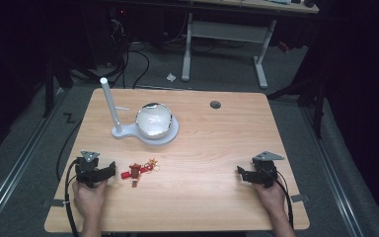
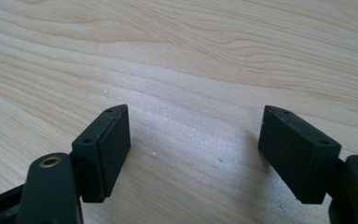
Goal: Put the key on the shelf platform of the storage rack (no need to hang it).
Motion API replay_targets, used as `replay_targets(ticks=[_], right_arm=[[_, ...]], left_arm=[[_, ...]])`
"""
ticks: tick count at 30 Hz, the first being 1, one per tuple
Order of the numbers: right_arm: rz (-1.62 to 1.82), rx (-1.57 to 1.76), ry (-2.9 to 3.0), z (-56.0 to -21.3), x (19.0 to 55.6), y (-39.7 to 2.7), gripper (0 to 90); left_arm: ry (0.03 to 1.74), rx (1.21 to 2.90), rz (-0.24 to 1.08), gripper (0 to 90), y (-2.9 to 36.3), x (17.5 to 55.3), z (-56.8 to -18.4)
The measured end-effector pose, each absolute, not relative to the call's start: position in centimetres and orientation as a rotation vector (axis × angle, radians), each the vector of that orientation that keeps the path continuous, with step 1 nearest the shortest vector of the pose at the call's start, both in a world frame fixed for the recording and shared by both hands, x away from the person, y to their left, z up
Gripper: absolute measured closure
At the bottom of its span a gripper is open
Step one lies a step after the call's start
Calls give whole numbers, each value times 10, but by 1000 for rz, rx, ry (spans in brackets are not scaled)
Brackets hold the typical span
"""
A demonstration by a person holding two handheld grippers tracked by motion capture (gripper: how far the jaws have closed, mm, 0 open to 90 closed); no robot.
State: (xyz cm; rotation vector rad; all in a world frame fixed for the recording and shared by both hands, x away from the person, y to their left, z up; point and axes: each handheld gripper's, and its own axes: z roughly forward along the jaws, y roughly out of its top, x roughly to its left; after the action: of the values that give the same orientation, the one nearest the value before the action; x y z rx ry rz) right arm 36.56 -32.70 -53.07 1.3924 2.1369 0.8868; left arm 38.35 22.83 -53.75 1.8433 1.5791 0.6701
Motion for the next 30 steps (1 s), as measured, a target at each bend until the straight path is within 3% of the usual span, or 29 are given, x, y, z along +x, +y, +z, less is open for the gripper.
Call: replay_targets(ticks=[30], right_arm=[[888,1383,2142,-531,365,-327,250]], left_arm=[[1592,1827,658,224,229,382,-536]])
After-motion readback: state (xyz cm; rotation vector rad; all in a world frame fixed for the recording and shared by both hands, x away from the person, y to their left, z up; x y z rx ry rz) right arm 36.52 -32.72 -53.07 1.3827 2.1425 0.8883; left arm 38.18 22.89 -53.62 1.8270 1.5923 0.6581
